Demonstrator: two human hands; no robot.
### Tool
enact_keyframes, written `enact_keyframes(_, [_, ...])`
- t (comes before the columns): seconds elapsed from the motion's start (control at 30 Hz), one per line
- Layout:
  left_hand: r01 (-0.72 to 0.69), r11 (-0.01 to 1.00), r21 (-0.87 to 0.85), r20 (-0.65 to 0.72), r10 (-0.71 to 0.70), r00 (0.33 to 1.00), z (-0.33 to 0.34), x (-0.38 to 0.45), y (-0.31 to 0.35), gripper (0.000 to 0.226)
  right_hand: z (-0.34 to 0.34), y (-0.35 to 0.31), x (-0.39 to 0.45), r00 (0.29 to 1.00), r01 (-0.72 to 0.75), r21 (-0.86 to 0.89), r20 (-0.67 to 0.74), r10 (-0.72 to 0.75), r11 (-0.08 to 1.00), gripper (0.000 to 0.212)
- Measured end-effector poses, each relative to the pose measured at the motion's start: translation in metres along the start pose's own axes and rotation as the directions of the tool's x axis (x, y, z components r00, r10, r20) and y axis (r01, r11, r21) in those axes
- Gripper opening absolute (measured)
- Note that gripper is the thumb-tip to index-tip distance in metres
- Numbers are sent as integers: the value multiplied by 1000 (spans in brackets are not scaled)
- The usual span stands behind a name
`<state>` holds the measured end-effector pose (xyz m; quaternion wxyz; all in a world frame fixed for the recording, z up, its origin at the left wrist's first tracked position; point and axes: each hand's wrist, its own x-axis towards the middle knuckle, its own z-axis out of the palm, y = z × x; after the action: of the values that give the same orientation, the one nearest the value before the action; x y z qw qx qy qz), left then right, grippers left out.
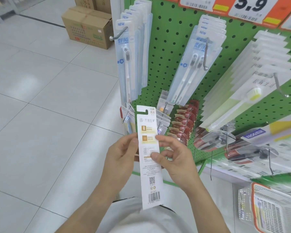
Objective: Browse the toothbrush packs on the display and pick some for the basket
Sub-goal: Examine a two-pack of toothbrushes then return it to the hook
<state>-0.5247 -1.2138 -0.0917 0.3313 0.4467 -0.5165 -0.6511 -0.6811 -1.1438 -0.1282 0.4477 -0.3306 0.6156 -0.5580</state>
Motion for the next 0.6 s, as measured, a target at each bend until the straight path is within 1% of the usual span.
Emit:
enact_keyframes(0.07, [-8, 1000, -21, -43, 7, 999, 1, 2, 5, 18, -2, -3, 0, 1000, 16, -31, 22, -16, 999, 45])
enact_keyframes(0.17, [-31, 998, 61, -101, 37, 994, 0, 6, 5, 17, -2, -8, -1, 998, 33, -56, 64, -30, 998, 46])
enact_keyframes(0.23, [-52, 994, 96, -106, 62, 992, 0, 7, 5, 19, -2, -10, -1, 997, 30, -37, 72, -28, 999, 45])
enact_keyframes(0.37, [-74, 991, 112, -84, 84, 993, 1, 9, 9, 22, -1, -14, -2, 997, 36, -19, 66, -35, 999, 46])
enact_keyframes(0.43, [-70, 990, 119, -52, 76, 996, 2, 9, 8, 23, 0, -15, -1, 999, 33, -27, 28, -33, 999, 45])
enact_keyframes(0.53, [-53, 991, 125, 15, 52, 999, 4, 7, 6, 23, 1, -17, 3, 995, 44, -25, -83, -46, 999, 41])
enact_keyframes(0.6, [-41, 992, 117, 41, 36, 998, 5, 6, 5, 24, 0, -20, 6, 992, 49, -22, -119, -51, 999, 45])
